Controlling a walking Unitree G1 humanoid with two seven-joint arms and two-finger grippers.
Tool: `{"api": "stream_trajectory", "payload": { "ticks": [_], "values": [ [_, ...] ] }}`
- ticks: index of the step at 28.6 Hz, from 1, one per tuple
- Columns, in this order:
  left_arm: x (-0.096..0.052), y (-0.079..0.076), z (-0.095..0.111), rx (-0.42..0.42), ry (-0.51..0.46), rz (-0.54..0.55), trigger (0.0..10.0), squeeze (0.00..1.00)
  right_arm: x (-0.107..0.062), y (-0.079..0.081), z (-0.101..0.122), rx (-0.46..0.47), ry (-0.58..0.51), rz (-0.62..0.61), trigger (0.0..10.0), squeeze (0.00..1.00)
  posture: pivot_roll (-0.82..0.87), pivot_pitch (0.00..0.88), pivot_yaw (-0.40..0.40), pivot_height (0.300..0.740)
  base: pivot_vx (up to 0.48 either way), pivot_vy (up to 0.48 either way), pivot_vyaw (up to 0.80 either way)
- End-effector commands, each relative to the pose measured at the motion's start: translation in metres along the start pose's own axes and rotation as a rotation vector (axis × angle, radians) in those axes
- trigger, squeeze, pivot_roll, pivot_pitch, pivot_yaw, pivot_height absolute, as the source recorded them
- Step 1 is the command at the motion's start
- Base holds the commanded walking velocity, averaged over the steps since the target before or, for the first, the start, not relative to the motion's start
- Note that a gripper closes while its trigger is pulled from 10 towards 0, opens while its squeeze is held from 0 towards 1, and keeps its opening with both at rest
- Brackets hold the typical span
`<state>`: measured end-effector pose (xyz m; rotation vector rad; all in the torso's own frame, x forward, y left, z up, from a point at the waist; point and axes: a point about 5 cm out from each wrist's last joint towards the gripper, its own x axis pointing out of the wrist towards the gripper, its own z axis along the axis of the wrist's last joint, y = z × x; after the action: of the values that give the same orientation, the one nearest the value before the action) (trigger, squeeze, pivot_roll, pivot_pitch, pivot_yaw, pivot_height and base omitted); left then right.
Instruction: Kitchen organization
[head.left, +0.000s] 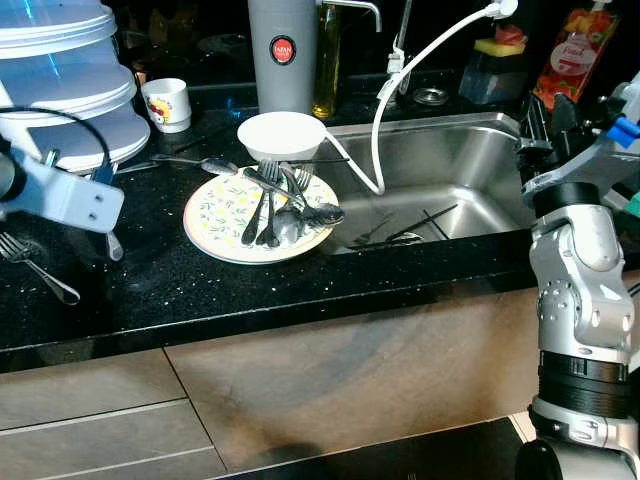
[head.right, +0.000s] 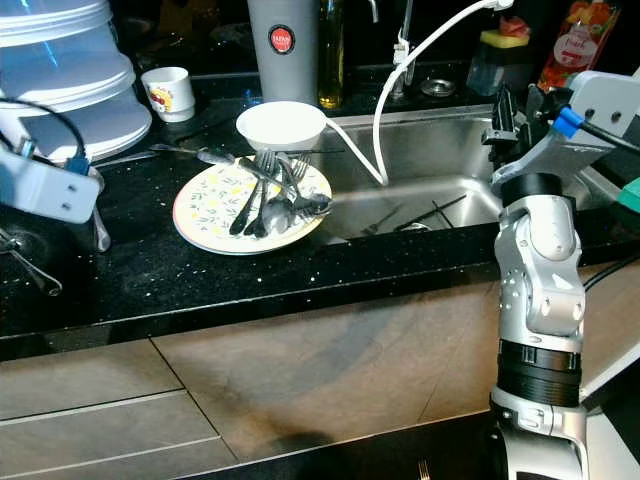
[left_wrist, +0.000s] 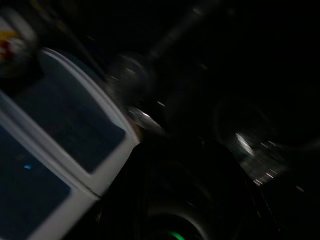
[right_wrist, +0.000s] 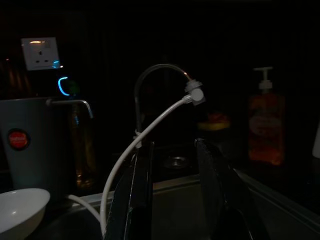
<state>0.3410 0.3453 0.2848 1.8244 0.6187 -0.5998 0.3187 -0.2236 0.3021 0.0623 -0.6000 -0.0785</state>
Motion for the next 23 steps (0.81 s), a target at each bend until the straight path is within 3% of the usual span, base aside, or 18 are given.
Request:
{"api": "stream_trajectory", "payload": {
  "ticks": [1,10,18,23],
  "values": [
    [-0.004,-0.015,-0.012,0.016,0.053,-0.068,10.0,0.00,0.000,0.001,0.000,0.009,-0.005,0.005,10.0,0.00,0.07,0.021,0.013,0.740,0.000,0.000,0.00],
    [0.003,-0.025,-0.013,0.023,0.071,-0.076,10.0,0.00,0.002,0.003,-0.002,0.014,0.000,0.011,10.0,0.00,0.08,0.025,0.009,0.740,0.000,0.000,0.00],
    [0.025,-0.004,0.019,0.053,0.001,0.135,10.0,0.00,0.002,0.003,-0.002,0.015,0.001,0.014,10.0,0.00,0.07,0.028,0.002,0.740,0.000,0.000,0.00],
    [0.034,-0.001,0.037,0.077,-0.063,0.138,10.0,0.00,0.002,0.002,-0.001,0.011,-0.001,0.012,10.0,0.00,0.06,0.035,0.005,0.740,0.000,0.000,0.00]
  ]
}}
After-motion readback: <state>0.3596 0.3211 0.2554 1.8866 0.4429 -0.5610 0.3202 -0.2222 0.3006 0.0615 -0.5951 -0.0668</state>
